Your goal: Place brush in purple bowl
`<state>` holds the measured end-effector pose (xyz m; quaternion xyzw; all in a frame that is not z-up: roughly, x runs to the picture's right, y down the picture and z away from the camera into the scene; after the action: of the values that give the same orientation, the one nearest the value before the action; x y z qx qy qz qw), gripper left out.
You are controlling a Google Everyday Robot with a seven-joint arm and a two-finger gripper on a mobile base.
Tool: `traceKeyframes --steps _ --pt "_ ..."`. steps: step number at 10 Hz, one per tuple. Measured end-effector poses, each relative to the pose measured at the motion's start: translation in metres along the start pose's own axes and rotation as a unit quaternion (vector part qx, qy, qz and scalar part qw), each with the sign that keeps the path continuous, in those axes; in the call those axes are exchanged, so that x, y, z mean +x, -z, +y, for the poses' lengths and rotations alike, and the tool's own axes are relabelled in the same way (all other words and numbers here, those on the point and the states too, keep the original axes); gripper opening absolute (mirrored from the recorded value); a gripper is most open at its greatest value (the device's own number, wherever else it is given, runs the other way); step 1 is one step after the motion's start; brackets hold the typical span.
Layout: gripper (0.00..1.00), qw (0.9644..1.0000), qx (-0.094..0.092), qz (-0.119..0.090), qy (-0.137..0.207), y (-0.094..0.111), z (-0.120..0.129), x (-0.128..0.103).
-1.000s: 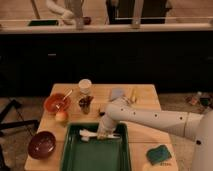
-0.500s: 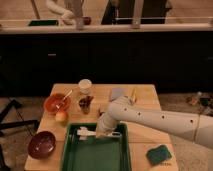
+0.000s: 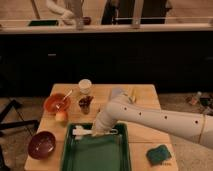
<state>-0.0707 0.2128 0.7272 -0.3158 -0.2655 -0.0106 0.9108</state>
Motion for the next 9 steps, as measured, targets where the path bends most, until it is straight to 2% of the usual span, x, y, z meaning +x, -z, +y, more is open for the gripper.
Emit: traceKeyframes --steps 2,5,7,8,9 --pt "0.00 0.9993 0.004 -0.004 0.037 0.010 -0.003 -0.032" --pt "0.00 0.9951 -0.002 -0.013 0.098 0.008 -0.002 -0.085" --pt "0.00 0.9896 -0.012 -0.030 0.140 0.006 0.001 -0.117" --pt "0.00 0.9850 -0.022 -0.046 0.165 0.005 0.005 -0.134" --pt "0.00 0.9822 -0.026 -0.054 0.178 0.005 0.007 -0.143"
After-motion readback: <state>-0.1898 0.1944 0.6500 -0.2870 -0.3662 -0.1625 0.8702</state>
